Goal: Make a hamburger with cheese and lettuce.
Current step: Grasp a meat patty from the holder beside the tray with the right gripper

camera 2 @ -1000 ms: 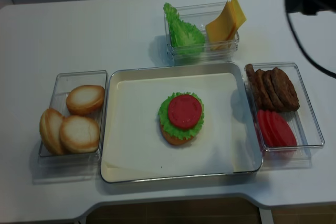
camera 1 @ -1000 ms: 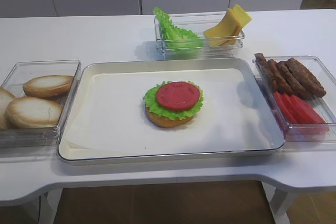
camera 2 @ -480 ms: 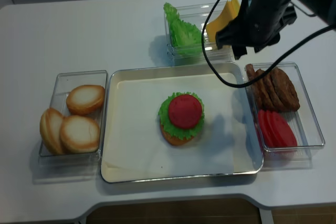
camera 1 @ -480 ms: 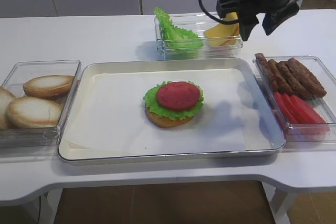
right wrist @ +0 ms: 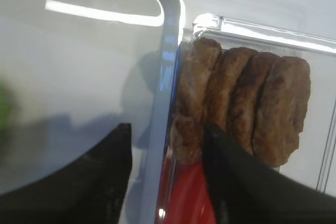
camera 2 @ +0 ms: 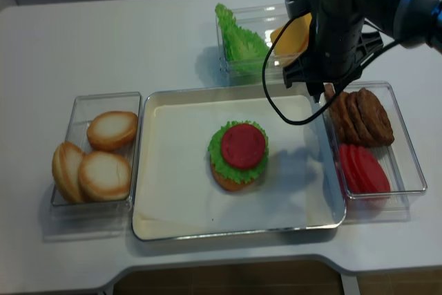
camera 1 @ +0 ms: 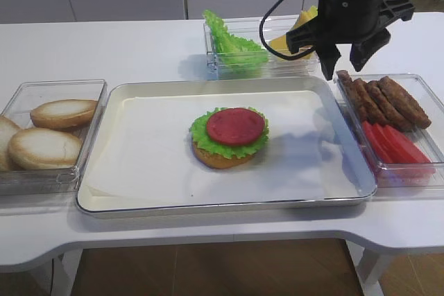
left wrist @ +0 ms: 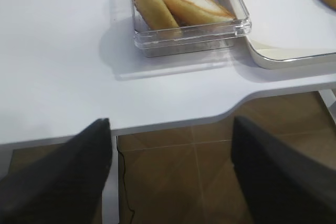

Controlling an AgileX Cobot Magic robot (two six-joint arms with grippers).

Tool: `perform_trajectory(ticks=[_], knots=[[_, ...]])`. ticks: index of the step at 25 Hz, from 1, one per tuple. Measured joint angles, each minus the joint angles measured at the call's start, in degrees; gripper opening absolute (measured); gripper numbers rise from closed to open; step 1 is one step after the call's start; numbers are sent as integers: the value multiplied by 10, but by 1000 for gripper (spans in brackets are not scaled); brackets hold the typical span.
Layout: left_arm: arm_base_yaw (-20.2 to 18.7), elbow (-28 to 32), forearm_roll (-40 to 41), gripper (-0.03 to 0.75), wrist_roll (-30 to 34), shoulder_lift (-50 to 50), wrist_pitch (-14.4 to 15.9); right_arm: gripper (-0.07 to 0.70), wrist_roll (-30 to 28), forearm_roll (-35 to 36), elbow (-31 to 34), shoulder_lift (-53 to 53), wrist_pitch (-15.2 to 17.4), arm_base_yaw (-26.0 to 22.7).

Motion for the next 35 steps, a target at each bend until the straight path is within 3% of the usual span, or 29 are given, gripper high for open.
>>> perform_trajectory(ticks=[4, 22, 26, 31, 35], knots=[[0, 0, 0, 528, 0, 0, 0, 398, 1, -24, -1, 15, 3, 0], [0, 0, 0, 528, 0, 0, 0, 361, 1, -49, -1, 64, 3, 0], [0, 0, 0, 528, 0, 0, 0, 289, 1, -54, -1, 66, 1, 0], [0, 0, 0, 528, 0, 0, 0, 145, 1, -62, -1, 66, 3, 0], [0, 0, 0, 528, 0, 0, 0, 126, -5, -63, -1, 66, 4, 0]])
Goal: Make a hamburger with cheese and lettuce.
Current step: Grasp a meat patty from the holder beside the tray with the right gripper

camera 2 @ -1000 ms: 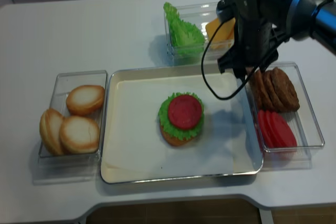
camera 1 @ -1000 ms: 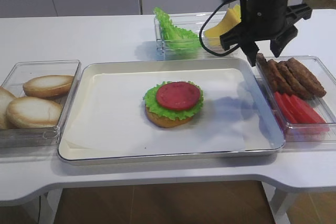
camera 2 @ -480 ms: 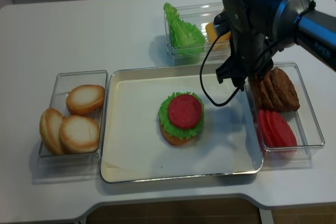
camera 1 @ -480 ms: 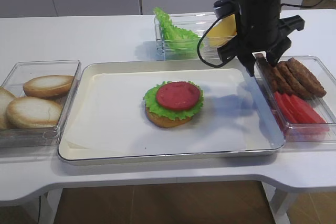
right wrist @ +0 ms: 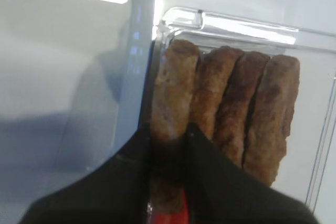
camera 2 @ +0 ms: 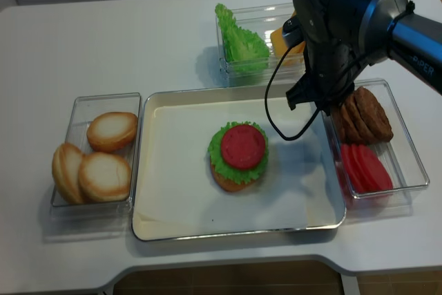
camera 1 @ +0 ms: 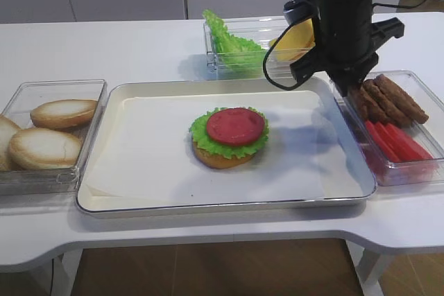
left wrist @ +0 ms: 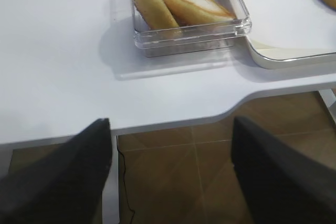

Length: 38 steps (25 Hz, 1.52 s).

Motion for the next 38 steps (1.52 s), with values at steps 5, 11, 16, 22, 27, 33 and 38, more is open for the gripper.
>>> perform_trajectory(ticks=[5, 11, 16, 22, 27, 33, 38], knots=[[0, 0, 0, 528, 0, 0, 0, 125, -3, 0, 0, 0, 0, 0], [0, 0, 0, 528, 0, 0, 0, 125, -4, 1, 0, -10, 0, 0], [0, 0, 0, 528, 0, 0, 0, 125, -4, 1, 0, -20, -1, 0], [0, 0, 0, 528, 0, 0, 0, 125, -4, 5, 0, -52, -1, 0], [0, 0, 0, 528, 0, 0, 0, 125, -4, 8, 0, -86, 0, 0], [0, 0, 0, 528, 0, 0, 0, 124, -8, 7, 0, -121, 3, 0], [0, 0, 0, 528, 0, 0, 0, 124, -20, 28, 0, -150, 4, 0]])
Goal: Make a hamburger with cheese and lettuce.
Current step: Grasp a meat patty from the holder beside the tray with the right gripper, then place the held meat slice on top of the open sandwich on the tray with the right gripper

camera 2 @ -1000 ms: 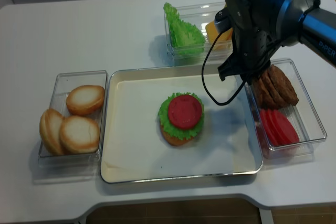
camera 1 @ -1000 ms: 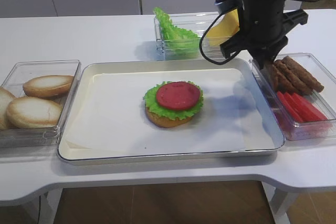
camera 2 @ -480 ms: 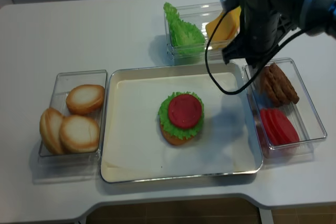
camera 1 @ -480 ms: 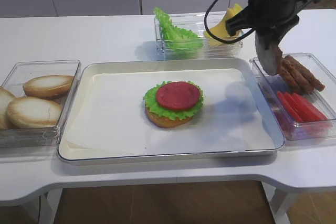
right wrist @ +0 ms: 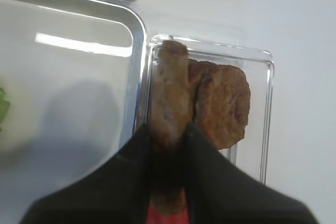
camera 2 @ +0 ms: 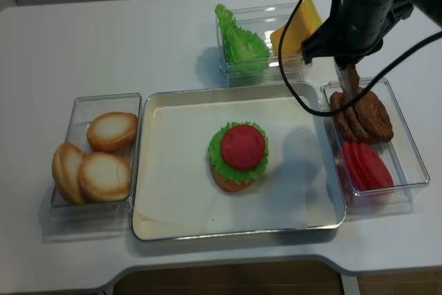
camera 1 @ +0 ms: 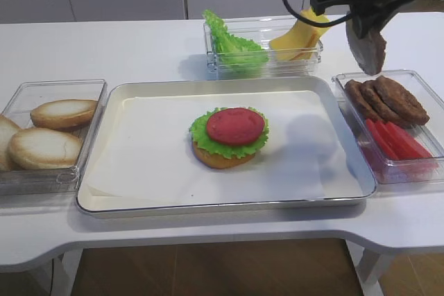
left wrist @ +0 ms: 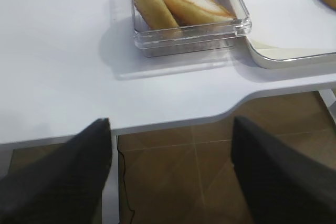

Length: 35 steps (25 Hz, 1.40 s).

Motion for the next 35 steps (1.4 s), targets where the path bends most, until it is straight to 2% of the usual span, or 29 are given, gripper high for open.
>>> perform_trajectory(ticks=[4, 7, 12, 18, 21, 26, 30, 35], knots=[[0, 0, 0, 528, 0, 0, 0, 124, -1, 4, 0, -17, 5, 20], [0, 0, 0, 528, 0, 0, 0, 124, 16, -16, 0, -18, 5, 73], [0, 0, 0, 528, 0, 0, 0, 124, 79, -73, 0, -18, 5, 165], [0, 0, 0, 528, 0, 0, 0, 124, 125, -131, 0, -2, 5, 233], [0, 0, 0, 528, 0, 0, 0, 124, 134, -159, -12, 27, 3, 251], [0, 0, 0, 528, 0, 0, 0, 124, 135, -174, -54, 87, 2, 255], [0, 0, 0, 528, 0, 0, 0, 124, 119, -178, -86, 125, 0, 255], [0, 0, 0, 528, 0, 0, 0, 123, 98, -191, -92, 158, -1, 270]])
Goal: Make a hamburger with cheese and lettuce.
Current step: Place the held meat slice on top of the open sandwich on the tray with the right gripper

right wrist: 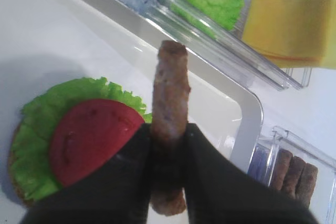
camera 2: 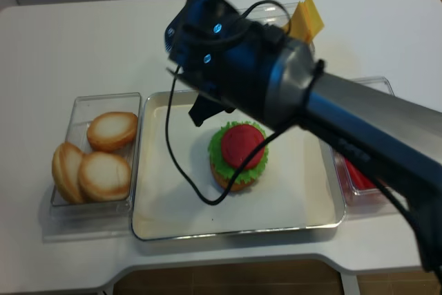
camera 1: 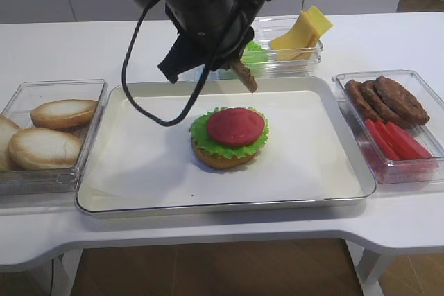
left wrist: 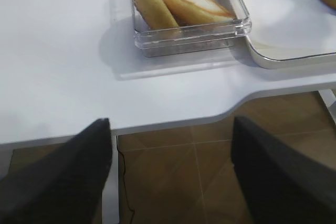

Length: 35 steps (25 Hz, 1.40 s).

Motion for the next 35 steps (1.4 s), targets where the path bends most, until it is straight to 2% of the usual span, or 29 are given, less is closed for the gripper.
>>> perform_trajectory(ticks=[9, 20, 25, 35], knots=[[0, 0, 0, 528, 0, 0, -1, 122, -37, -35, 0, 27, -4, 29], [0, 0, 0, 528, 0, 0, -1, 122, -133, -32, 6, 34, -6, 30], [0, 0, 0, 528, 0, 0, -1, 122, -130, -29, 48, 34, -6, 30], [0, 0, 0, 528, 0, 0, -1, 122, -119, -13, 52, 35, -10, 30]])
